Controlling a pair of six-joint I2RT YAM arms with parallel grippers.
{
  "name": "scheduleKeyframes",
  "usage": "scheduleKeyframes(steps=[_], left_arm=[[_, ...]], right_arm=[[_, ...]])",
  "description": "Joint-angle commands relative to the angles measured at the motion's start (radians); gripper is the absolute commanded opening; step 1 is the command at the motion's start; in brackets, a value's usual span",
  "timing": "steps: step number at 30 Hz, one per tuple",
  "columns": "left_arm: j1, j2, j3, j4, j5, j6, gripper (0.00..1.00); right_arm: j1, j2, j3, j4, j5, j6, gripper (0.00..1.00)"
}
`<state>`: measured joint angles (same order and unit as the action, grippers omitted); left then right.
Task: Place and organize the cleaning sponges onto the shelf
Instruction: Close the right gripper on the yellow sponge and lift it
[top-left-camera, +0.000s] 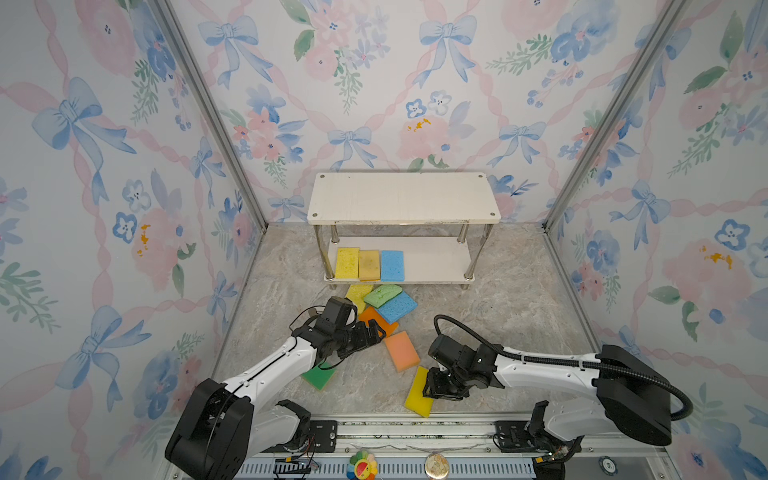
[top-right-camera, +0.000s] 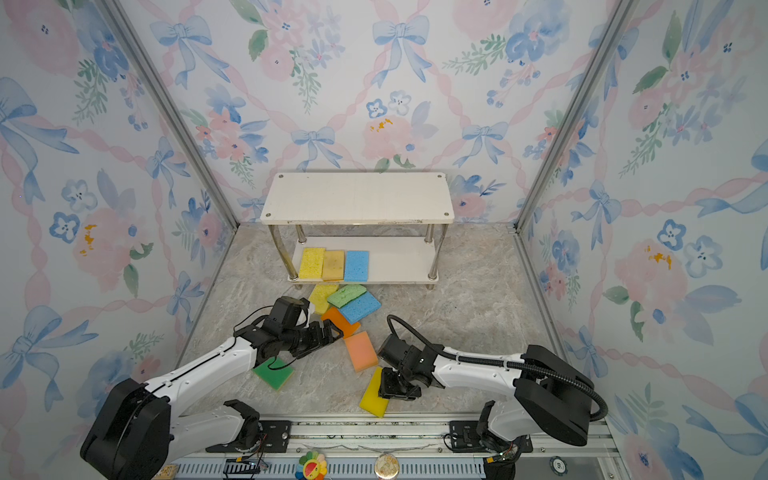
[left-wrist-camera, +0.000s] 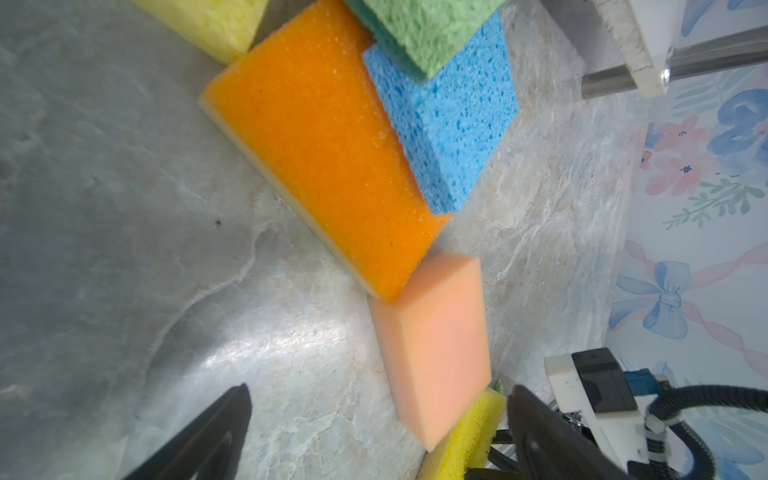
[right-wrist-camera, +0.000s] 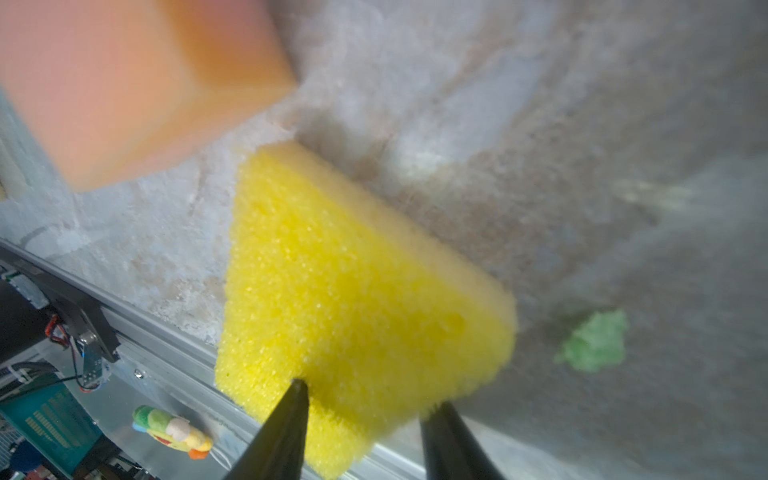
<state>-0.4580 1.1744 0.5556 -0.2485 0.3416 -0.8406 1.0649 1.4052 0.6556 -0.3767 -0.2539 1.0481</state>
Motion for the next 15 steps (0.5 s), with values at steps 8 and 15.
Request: scheduleKeyframes(steps=[8, 15], left_arm=[[-0.003, 0.018, 0.042, 0.005, 0.006, 0.035, 0.98], [-0.003, 0.029, 0.105, 0.018, 0.036, 0.049, 0.98]], right_arm=[[0.007, 0.011, 0.108, -0.190, 0.126, -0.060, 0.10], [-0.087, -0.130, 0.151, -0.331, 0.184, -0.115, 0.03]])
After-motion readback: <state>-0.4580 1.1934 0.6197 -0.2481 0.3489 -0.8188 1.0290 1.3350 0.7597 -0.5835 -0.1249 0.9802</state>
